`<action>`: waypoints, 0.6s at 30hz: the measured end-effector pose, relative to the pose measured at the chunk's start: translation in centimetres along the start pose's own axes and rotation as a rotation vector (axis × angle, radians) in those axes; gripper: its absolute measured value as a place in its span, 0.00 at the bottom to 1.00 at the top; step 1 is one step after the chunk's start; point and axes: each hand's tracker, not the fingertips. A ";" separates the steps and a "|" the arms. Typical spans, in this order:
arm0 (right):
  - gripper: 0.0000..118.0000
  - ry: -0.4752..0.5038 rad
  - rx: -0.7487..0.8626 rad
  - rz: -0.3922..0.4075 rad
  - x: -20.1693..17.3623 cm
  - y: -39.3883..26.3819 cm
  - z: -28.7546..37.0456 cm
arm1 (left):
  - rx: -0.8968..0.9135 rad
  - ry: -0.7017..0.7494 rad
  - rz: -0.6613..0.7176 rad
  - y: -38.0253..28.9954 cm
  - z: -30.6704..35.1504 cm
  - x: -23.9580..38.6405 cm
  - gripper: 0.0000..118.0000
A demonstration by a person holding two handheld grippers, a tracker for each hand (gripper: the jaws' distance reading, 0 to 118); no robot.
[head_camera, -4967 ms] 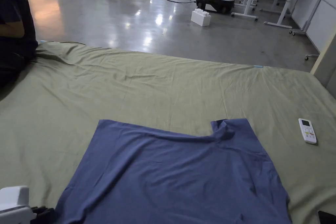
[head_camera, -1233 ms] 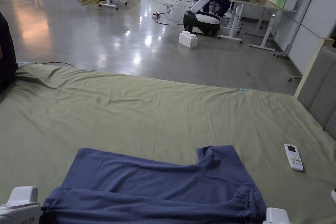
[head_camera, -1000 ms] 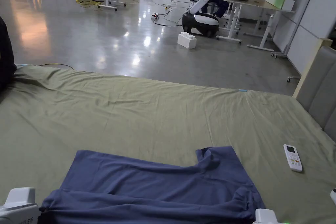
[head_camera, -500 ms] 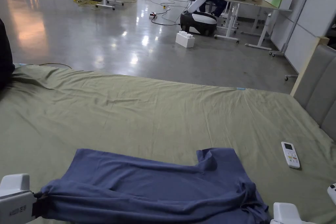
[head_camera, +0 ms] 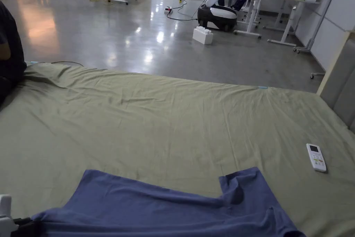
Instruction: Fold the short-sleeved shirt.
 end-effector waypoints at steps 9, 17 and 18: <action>0.04 -0.025 -0.141 -0.011 -1.0 -4.9 -5.5 | -0.102 0.051 -0.022 -3.2 -6.3 -0.3 0.06; 0.05 -0.053 -0.164 -0.015 -2.0 -5.3 -7.6 | -0.113 0.071 -0.006 -3.9 -10.7 -0.8 0.06; 0.05 -0.053 -0.156 -0.023 -1.9 -5.2 -7.4 | -0.110 0.077 -0.011 -4.1 -10.8 -0.8 0.06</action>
